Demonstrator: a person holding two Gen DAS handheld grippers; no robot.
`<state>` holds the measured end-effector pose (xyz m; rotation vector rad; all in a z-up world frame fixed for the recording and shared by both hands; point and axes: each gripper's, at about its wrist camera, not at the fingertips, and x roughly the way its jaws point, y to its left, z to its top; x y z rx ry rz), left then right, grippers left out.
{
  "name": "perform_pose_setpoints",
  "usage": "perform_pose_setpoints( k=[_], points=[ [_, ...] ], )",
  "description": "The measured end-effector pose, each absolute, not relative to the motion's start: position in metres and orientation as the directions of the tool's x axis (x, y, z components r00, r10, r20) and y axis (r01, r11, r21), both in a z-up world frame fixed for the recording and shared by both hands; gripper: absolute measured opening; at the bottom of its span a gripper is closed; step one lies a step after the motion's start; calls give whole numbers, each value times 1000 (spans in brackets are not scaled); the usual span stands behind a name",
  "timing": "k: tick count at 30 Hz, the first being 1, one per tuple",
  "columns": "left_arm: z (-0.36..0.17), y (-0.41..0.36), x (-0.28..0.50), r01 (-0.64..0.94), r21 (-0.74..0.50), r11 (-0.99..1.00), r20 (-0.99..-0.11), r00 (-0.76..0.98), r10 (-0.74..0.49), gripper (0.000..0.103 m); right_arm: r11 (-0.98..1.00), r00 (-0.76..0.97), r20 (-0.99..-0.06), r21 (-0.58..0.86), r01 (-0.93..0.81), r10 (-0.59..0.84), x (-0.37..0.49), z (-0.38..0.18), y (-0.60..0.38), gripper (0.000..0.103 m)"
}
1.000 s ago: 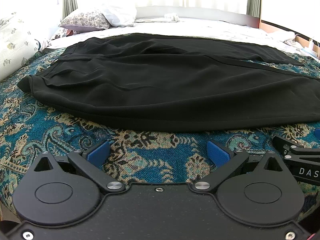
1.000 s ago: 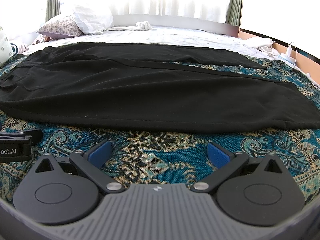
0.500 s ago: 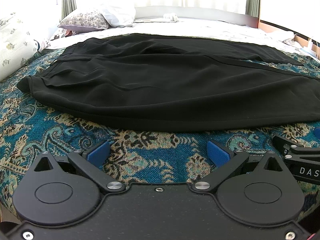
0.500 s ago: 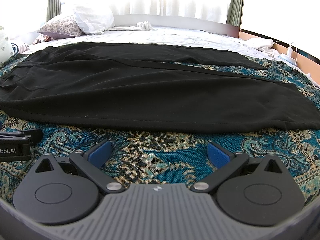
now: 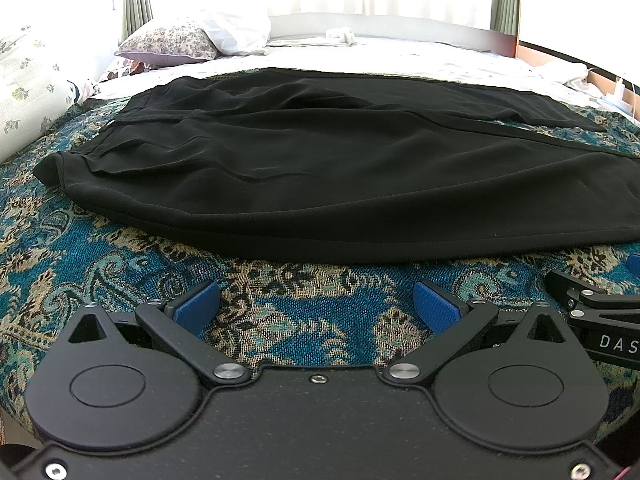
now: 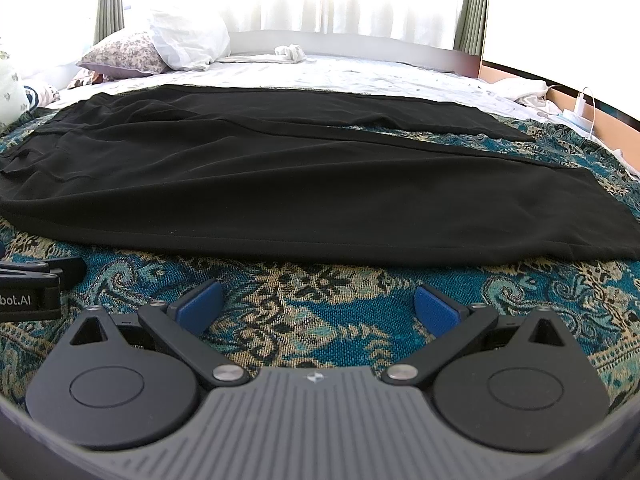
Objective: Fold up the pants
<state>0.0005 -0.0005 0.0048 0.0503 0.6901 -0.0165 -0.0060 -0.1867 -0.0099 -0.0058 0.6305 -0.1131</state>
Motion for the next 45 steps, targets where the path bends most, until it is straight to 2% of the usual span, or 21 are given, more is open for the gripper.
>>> perform_pose_setpoints(
  k=[26,29,33,35,40,45],
  points=[
    [2,0,2,34,41,999,-637,771,0,103,994,803,-586,-40,104,-107,-7,-10,-187,103],
    [6,-1,6,28,60,998,-663,748,19,103,994,803,-586,-43,101,-107,-10,-6,-186,103],
    [13,17,9,10,-19,1000,-692,721,-20,103,996,796,-600,-13,84,-75,-17,7,-200,103],
    [20,35,13,-39,-47,998,-676,737,-3,103,989,792,-598,-4,150,-123,-19,12,-217,103],
    [32,86,42,-239,-14,971,-668,725,168,103,918,739,-617,68,392,-270,-16,19,-286,103],
    [36,149,68,-358,-104,928,-688,700,193,102,827,710,-605,145,543,-360,-22,25,-352,103]
  ],
)
